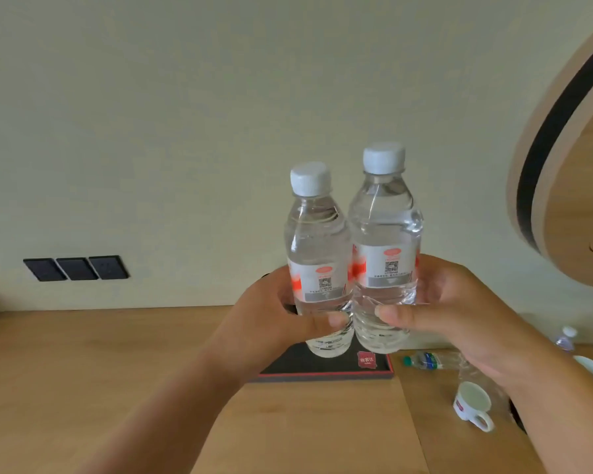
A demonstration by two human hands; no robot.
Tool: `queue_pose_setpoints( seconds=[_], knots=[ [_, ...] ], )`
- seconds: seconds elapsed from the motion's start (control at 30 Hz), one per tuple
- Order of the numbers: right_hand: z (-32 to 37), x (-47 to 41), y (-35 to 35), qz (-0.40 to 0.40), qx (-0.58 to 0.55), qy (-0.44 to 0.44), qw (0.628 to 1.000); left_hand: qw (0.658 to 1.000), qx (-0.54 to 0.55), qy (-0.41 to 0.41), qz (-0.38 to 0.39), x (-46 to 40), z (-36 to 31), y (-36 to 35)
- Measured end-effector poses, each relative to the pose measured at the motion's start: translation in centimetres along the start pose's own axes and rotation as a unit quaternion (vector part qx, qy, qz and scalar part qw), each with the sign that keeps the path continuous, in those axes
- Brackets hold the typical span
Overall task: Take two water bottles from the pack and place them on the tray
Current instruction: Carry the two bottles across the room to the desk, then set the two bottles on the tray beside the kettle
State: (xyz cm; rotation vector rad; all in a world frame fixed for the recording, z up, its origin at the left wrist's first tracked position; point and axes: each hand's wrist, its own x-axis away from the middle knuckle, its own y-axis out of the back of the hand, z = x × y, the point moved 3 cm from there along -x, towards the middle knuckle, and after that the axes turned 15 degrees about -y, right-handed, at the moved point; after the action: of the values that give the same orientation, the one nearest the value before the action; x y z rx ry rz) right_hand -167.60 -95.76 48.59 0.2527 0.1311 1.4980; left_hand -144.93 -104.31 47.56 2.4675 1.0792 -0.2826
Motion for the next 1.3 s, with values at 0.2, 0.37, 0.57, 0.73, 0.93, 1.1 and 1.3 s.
queue_pose_setpoints(
  seconds=[0.2, 0.37, 0.57, 0.73, 0.93, 1.1, 1.3],
  knots=[
    [-2.2, -3.8, -2.0, 0.01, 0.023, -0.044, 0.999, 0.996, -0.054, -0.011, 0.069, -2.6, 5.9, 1.9],
    [-8.9, -6.7, -4.3, -0.019, 0.057, -0.13, 0.99, 0.993, -0.053, 0.016, 0.105, -2.4, 13.5, 1.2],
    [-18.1, -7.9, -6.6, -0.047, 0.17, -0.196, 0.964, 0.981, -0.104, 0.102, 0.125, -0.3, 22.6, -1.8],
    [-24.3, -8.5, -7.2, -0.021, 0.137, -0.261, 0.955, 0.975, -0.11, 0.15, 0.12, 1.2, 27.4, -4.9],
    [-30.0, -10.6, -6.9, 0.002, 0.118, -0.307, 0.944, 0.972, -0.064, 0.208, 0.087, 2.1, 33.0, -7.9],
    [-32.9, -10.3, -7.6, -0.001, 0.105, -0.338, 0.935, 0.968, -0.051, 0.243, 0.045, 3.8, 34.6, -9.1],
    [-33.8, -9.7, -8.6, -0.038, 0.099, -0.34, 0.934, 0.96, -0.068, 0.27, 0.036, 4.2, 35.2, -9.3]
  ],
)
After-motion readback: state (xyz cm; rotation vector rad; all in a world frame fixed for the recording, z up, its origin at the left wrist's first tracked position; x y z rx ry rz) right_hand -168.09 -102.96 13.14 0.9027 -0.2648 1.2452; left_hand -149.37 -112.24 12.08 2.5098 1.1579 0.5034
